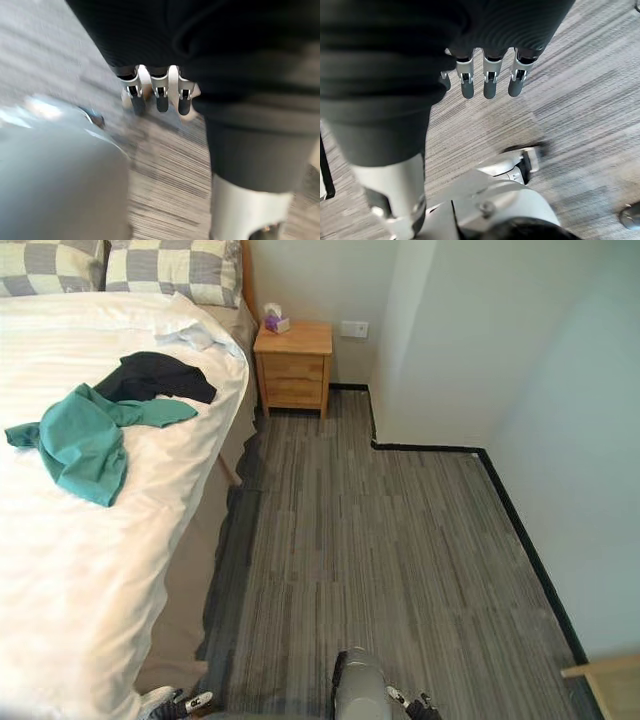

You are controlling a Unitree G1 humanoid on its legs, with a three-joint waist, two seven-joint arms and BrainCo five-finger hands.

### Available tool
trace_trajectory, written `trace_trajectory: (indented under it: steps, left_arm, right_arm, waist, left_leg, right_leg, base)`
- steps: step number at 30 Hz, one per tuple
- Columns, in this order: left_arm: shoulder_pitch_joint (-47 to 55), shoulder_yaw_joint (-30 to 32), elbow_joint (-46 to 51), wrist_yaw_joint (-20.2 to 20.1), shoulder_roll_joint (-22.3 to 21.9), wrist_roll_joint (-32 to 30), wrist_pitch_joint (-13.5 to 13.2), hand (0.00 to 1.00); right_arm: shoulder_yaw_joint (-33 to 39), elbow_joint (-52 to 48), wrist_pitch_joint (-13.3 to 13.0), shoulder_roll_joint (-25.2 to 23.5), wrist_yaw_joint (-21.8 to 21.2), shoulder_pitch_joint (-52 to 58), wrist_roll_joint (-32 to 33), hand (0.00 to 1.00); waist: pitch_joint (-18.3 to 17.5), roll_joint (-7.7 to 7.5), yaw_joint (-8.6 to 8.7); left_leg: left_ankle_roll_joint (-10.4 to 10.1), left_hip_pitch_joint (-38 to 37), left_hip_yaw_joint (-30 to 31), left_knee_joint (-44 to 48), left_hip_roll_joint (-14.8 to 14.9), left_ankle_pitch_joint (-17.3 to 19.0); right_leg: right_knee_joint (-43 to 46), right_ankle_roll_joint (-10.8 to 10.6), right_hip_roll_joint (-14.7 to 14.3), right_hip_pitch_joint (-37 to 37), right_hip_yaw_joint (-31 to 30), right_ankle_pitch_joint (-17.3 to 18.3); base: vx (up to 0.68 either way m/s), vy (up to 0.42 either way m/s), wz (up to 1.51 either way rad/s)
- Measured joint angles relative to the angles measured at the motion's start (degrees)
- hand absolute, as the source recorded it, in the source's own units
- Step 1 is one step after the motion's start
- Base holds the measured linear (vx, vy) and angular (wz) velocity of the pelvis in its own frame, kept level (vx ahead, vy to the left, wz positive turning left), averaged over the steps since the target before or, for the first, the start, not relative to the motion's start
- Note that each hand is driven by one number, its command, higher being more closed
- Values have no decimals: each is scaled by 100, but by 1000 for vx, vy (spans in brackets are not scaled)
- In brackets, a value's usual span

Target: Tidy the bed and pick cloth on bed and put in laundry

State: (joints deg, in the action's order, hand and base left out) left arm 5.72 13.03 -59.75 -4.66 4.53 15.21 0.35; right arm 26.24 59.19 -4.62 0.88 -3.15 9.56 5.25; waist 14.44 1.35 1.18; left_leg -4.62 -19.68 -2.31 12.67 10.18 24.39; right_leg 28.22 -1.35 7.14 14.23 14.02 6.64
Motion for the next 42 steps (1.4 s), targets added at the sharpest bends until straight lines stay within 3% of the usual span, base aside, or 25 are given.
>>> trace_trajectory:
  steps: [2,3,4,5,6,7,8,11,12,13,15,17,19,21,22,23,25,29,31,33,34,37,40,41,42]
  left_arm:
    - [-91,-10,227,-23,-166,-5,-97,0]
    - [-140,31,223,-11,-348,-3,-162,0]
    - [-104,66,240,-14,-402,-18,-190,0]
    - [-173,75,240,-13,-396,-9,-199,0]
    - [-158,124,191,8,-430,-8,-177,0]
    - [-105,131,150,6,-481,-10,-172,0]
    - [-80,124,153,1,-508,-12,-180,0]
    - [-30,51,146,0,-508,-10,-188,0]
    - [16,50,130,3,-498,-6,-283,0]
    - [23,53,121,-3,-474,-5,-336,0]
    - [42,60,244,-79,-335,-19,-520,0]
    - [36,103,443,-190,-348,-87,-634,0]
    - [15,244,515,-261,-407,-130,-607,0]
    - [14,388,656,-277,-421,-125,-574,0]
    - [9,392,691,-278,-421,-107,-558,0]
    - [10,389,695,-276,-427,-111,-557,0]
    - [-150,367,699,-271,-372,-156,-445,0]
    - [-192,300,643,-241,-230,-102,-155,0]
    - [-114,-94,467,-239,-96,-101,-62,0]
    - [-250,-242,204,-203,-28,-131,-54,0]
    - [-253,-413,130,-167,-20,-128,-29,0]
    - [-359,-682,-23,-125,-64,-119,91,0]
    - [-489,-746,-32,-54,-91,-71,187,0]
    - [-536,-739,-24,47,-193,-76,193,0]
    - [-514,-711,-18,76,-194,-79,185,0]
  right_arm:
    - [38,-13,-2,-1,5,-7,-98,0]
    - [-83,-175,25,35,6,2,-175,0]
    - [-236,-228,39,14,9,116,-230,0]
    - [-234,-259,31,-18,6,154,-231,0]
    - [-234,-249,59,12,3,196,-240,0]
    - [-227,-255,67,76,-10,214,-317,0]
    - [-209,-230,82,97,-8,169,-374,0]
    - [-168,-31,125,255,-20,130,-556,0]
    - [-205,103,124,373,-16,35,-588,0]
    - [-245,203,126,431,-20,11,-630,0]
    - [-339,425,125,457,-35,-84,-664,0]
    - [-400,397,64,459,-129,-252,-669,0]
    - [-416,242,32,445,-142,-393,-679,0]
    - [-419,58,-80,322,-171,-454,-681,0]
    - [-445,-47,-121,218,-185,-462,-720,0]
    - [-496,-82,-122,164,-188,-469,-734,0]
    - [-867,-115,72,-121,-63,-617,-768,0]
    - [-820,-31,545,-230,329,-745,-719,0]
    - [-798,205,666,-33,552,-769,-670,0]
    - [-773,248,672,37,623,-843,-465,0]
    - [-802,237,592,130,623,-883,-344,0]
    - [-851,148,348,265,650,-944,-98,0]
    - [-841,25,281,260,679,-978,-94,0]
    - [-841,-68,246,237,681,-948,-101,0]
    - [-853,-81,236,226,681,-927,-110,0]
  waist:
    - [99,58,11]
    - [154,90,72]
    - [25,14,129]
    - [4,22,167]
    - [-43,88,127]
    - [-180,202,147]
    - [-179,217,112]
    - [-235,350,155]
    - [-223,492,148]
    - [-203,509,144]
    - [-186,382,88]
    - [-182,295,-89]
    - [-139,230,-263]
    - [-68,85,-350]
    - [-70,19,-418]
    - [-89,-13,-477]
    - [-224,-280,-429]
    - [-216,-261,-494]
    - [-372,-219,-490]
    - [-348,-319,-327]
    - [-295,-190,-216]
    - [-209,143,-71]
    - [-139,131,-17]
    - [-118,126,19]
    - [-122,127,18]
  left_leg:
    - [43,-50,-326,306,2,-138]
    - [3,-181,-337,267,82,20]
    - [79,-234,-310,154,95,319]
    - [-15,-320,-255,72,160,571]
    - [161,-456,-263,18,302,720]
    - [506,-462,-149,70,436,690]
    - [495,-329,-49,346,465,470]
    - [182,901,405,2807,760,-848]
    - [174,1493,463,4052,889,-1097]
    - [221,1756,441,4573,887,-1052]
    - [246,2662,221,5337,452,-851]
    - [279,3408,-97,4604,-15,-693]
    - [335,3706,-589,3371,-236,-655]
    - [356,3709,-1117,1613,-448,-1145]
    - [448,3647,-1179,763,-552,-1957]
    - [511,3609,-1212,649,-592,-2356]
    - [941,3599,-1481,969,-799,-2025]
    - [1135,3661,-1642,2479,-665,-1541]
    - [1009,2673,-1211,1563,-1081,-577]
    - [1069,2117,-1089,1221,-1345,-532]
    - [1045,1645,-984,869,-1330,-546]
    - [954,765,-730,161,-1033,-599]
    - [924,382,-335,-93,-763,-594]
    - [693,240,-101,-162,-487,-505]
    - [573,184,-31,-154,-392,-456]
  right_leg:
    - [694,-188,135,113,17,106]
    - [1549,-137,254,672,-340,368]
    - [1318,-117,305,768,-449,468]
    - [1538,-3,307,893,-419,660]
    - [1929,-40,230,957,-324,1098]
    - [2040,8,135,955,-161,1386]
    - [2089,93,86,943,-148,1474]
    - [1699,271,-229,465,61,1801]
    - [1252,331,-473,-3,133,1832]
    - [992,348,-574,-273,129,1821]
    - [-98,443,-748,-1360,124,1703]
    - [-765,431,-766,-1904,26,1491]
    - [-1091,413,-747,-2342,-224,1436]
    - [-1233,198,-571,-2774,-312,1461]
    - [-1323,33,-480,-3001,-474,1535]
    - [-1376,-25,-450,-3136,-586,1565]
    - [-1446,-188,-78,-3285,-824,1362]
    - [-801,-146,60,-3462,-886,392]
    - [1870,-496,389,-2482,-795,-48]
    - [3278,-333,676,-1752,-611,399]
    - [3457,-111,661,-1396,-358,609]
    - [2509,-48,375,-666,123,1193]
    - [1020,-115,282,-176,185,1079]
    - [-332,-254,284,-13,43,247]
    - [-557,-250,264,-77,13,-285]
  base:
    - [313,-182,46]
    - [135,-178,65]
    - [107,-177,68]
    - [172,-203,31]
    - [322,-246,27]
    - [470,-303,6]
    - [435,-268,14]
    - [509,-319,3]
    - [447,-210,8]
    - [481,-163,13]
    - [523,-146,13]
    - [496,-69,-32]
    - [573,17,-72]
    - [628,108,-70]
    - [595,183,-68]
    - [636,227,-74]
    - [743,277,-31]
    - [582,244,-4]
    - [550,201,-7]
    - [630,96,37]
    - [478,40,38]
    - [495,-54,44]
    - [452,-181,82]
    - [472,-272,114]
    - [601,-339,112]
